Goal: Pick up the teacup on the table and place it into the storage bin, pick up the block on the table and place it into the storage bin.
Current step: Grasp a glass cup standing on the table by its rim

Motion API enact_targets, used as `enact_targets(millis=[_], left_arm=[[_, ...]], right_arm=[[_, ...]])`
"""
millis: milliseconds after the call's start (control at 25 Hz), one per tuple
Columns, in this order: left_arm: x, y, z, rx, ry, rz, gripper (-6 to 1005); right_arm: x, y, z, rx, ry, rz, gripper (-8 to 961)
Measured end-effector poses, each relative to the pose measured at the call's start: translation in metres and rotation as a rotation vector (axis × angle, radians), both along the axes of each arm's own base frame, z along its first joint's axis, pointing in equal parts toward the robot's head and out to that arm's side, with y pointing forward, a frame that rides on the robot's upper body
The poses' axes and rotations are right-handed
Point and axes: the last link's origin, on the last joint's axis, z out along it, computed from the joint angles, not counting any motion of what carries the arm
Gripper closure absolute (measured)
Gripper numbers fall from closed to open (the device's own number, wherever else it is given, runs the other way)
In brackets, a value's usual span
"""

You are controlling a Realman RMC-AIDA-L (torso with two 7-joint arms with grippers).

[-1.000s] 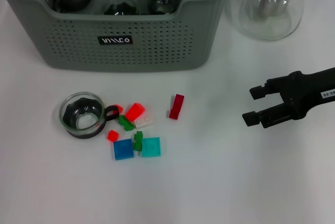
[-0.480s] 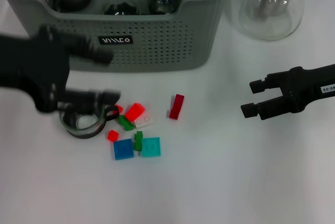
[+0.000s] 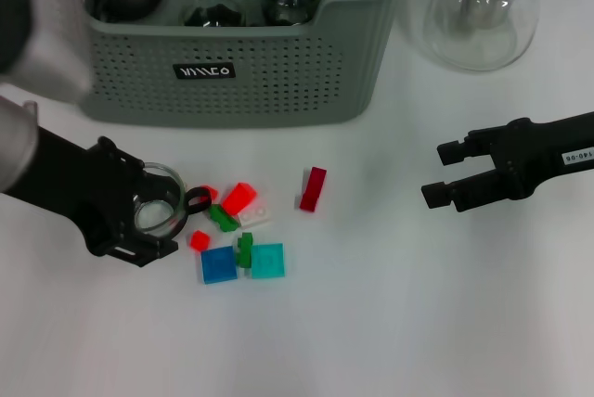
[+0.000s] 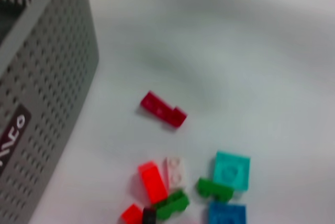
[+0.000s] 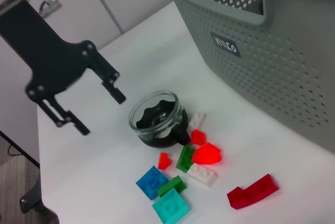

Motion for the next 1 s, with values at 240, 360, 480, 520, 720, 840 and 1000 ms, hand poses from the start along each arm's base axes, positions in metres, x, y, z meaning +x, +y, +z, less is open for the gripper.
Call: enact_targets(millis=[240, 360, 480, 520, 720, 840, 1000], left_arm=[[-0.007, 0.013, -0.023, 0.022, 0.171, -0.006, 326], [-0.009, 0.016, -0.031, 0.014, 0.194, -0.014, 325], [-0.011, 0.017, -0.036, 0.008, 0.209, -0.012, 327], [-0.015, 0.018, -0.045, -0.004, 0.235, -0.008, 327], [-0.019, 0.019, -0.056, -0.012, 0.258, -0.02, 325], [-0.022, 0.02, -0.059, -0.019, 0.262, -0.014, 332], [-0.026, 0.021, -0.062, -0.01, 0.271, -0.003, 347]], right_arm=[[0.001, 0.0, 0.0, 0.006, -0.001, -0.002, 24], [0.002, 0.0, 0.0, 0.008, -0.001, -0.006, 24], [0.004, 0.0, 0.001, 0.013, 0.001, -0.011, 24], [0.004, 0.0, 0.001, 0.014, 0.001, -0.012, 24], [0.004, 0.0, 0.001, 0.014, 0.002, -0.014, 24], [0.004, 0.0, 0.001, 0.014, 0.002, -0.013, 24], [0.004, 0.0, 0.001, 0.014, 0.002, -0.012, 24]])
